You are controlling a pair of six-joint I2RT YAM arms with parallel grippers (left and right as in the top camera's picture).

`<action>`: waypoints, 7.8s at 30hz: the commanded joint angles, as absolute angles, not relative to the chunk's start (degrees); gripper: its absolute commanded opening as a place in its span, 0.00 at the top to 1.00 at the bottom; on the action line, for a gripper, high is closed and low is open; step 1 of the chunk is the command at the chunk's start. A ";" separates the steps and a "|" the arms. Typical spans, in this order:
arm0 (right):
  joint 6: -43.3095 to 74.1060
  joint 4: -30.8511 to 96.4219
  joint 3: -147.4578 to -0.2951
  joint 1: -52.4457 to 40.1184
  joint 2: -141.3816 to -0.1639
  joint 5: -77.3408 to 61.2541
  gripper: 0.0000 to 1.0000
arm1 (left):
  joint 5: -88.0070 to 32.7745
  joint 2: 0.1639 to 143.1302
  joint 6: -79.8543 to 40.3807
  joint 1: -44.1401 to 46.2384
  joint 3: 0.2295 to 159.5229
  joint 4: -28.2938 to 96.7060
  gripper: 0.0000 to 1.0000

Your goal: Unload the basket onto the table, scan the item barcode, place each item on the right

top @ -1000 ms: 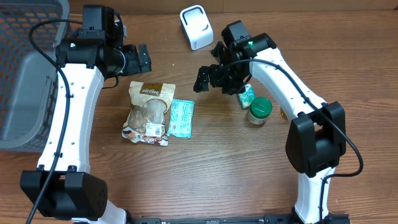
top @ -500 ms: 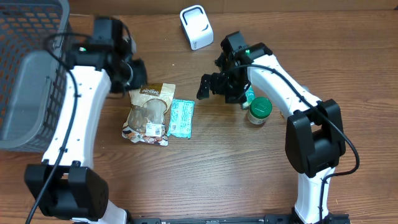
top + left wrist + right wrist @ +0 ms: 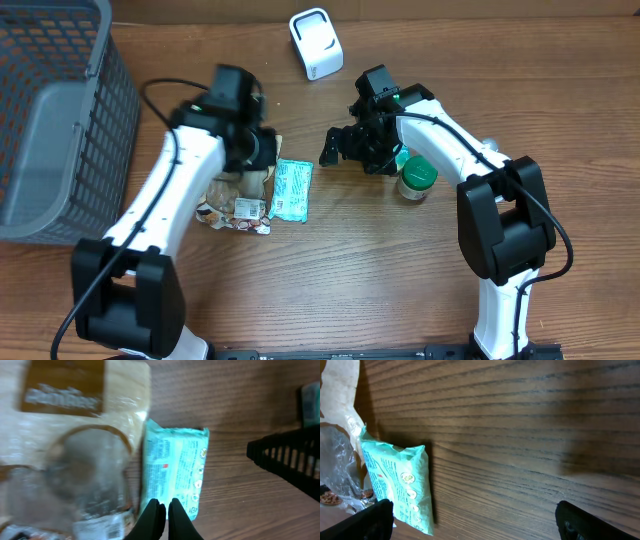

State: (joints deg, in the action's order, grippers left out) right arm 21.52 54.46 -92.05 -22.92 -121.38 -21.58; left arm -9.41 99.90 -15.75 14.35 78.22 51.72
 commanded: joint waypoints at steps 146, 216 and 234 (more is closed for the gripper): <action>30.48 48.49 -83.20 -27.27 -119.59 -28.32 0.27 | 3.44 110.26 -19.33 23.59 72.99 51.75 0.92; 28.40 24.10 -68.20 -23.73 -119.57 -52.36 0.57 | 5.96 112.29 -20.84 23.64 74.26 52.07 0.96; 32.75 19.18 -68.20 -27.49 -119.59 -48.36 0.61 | 4.91 116.14 -20.56 23.68 74.02 51.86 0.96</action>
